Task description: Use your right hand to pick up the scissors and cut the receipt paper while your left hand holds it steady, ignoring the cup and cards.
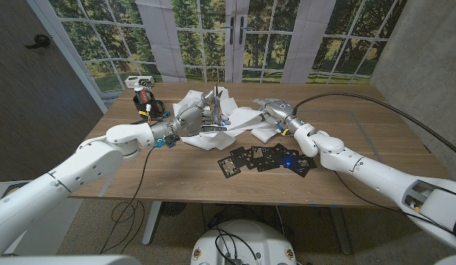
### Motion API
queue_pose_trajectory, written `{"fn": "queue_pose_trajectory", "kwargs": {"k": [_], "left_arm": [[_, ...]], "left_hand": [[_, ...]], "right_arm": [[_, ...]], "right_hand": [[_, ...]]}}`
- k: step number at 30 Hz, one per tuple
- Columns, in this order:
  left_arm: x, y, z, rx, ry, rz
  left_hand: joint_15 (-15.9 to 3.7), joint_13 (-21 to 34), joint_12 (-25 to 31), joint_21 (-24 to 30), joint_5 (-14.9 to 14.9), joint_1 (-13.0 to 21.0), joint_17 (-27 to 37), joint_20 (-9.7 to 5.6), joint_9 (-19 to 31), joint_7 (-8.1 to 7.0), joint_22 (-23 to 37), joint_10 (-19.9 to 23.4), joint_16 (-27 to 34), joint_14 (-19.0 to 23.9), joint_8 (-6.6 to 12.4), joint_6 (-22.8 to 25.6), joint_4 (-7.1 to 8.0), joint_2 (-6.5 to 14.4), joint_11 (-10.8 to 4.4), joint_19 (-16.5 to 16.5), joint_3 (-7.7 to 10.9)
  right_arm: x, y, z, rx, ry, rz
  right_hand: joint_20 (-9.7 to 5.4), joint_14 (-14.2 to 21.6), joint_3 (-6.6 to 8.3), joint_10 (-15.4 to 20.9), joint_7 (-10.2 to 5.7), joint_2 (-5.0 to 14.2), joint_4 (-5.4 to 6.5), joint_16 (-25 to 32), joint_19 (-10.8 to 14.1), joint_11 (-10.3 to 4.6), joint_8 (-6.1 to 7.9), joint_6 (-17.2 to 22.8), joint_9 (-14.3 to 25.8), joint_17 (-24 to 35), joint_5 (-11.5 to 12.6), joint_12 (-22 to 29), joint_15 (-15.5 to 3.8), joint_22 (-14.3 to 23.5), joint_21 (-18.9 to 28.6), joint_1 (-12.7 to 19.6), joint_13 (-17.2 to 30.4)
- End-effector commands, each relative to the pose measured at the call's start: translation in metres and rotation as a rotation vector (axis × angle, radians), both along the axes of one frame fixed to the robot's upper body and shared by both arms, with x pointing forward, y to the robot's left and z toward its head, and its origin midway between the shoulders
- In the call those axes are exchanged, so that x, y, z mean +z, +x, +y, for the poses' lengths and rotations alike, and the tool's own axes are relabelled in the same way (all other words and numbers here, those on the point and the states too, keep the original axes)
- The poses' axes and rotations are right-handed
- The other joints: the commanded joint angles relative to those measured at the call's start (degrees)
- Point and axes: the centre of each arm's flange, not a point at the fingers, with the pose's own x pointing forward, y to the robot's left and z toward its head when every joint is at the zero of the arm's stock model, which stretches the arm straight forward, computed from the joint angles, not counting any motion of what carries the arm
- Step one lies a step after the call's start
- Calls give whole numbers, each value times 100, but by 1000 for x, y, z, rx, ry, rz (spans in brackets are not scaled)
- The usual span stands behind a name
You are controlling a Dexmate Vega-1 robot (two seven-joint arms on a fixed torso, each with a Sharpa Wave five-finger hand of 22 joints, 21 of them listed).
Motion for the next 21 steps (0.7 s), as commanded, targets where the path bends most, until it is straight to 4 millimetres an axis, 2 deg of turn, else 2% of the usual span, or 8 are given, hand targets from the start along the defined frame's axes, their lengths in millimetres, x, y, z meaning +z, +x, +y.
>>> {"fn": "queue_pose_trajectory", "kwargs": {"k": [1, 7, 12, 16, 21], "left_arm": [[-1, -1, 1, -1, -3, 0], [-2, 1, -1, 0, -7, -1], [-2, 2, -4, -1, -13, -3], [-2, 3, -5, 0, -16, -5], [0, 4, -6, 3, -16, -14]], "left_hand": [[28, 13, 49, -35, 21, 9, 7, 47, 20, 372, 9, 14, -26, 37, -12, -342, 41, 50, -39, 19, -2], [16, 6, 47, -38, 21, 8, 8, 47, 18, 371, 9, 1, -28, 39, -18, -350, 44, 59, -45, 13, 0], [17, -9, 48, -39, 21, 8, 9, 47, 18, 362, 9, 8, -31, 40, -17, -347, 47, 66, -40, 14, 1], [25, -4, 49, -43, 21, 8, 9, 47, 17, 362, 9, -8, -35, 34, -17, -344, 49, 71, -39, 4, 2], [24, -5, 57, -42, 21, 7, 10, 47, 18, 370, 9, -3, -34, 42, -18, -348, 51, 77, -42, 10, 2]], "right_arm": [[5, -8, -5, 42, 111, -41], [9, -18, -7, 74, 213, -48], [13, -23, -9, 71, 276, -69], [18, -29, -11, 71, 313, -92], [22, -36, -15, 68, 324, -111]], "right_hand": [[-131, 228, 108, 252, 71, -65, -56, 104, 156, 26, 29, 158, 8, 7, 10, 32, -1107, 5, 75, 7, -32], [-62, 397, 134, 535, 214, -122, -217, 164, 187, 50, 22, 309, 1, -18, 59, 50, -1111, 1, 86, 64, -84], [-8, 510, 165, 724, 270, -154, -290, 158, 227, 68, 21, 416, -5, -75, 125, 72, -1082, -3, 98, 60, -118], [97, 642, 222, 930, 394, -207, -369, 98, 297, 93, 0, 504, -12, -190, 233, 93, -1074, -10, 118, 27, -164], [147, 788, 241, 1052, 445, -233, -427, 95, 373, 103, -10, 586, -16, -250, 312, 98, -1073, -15, 140, -7, -200]]}}
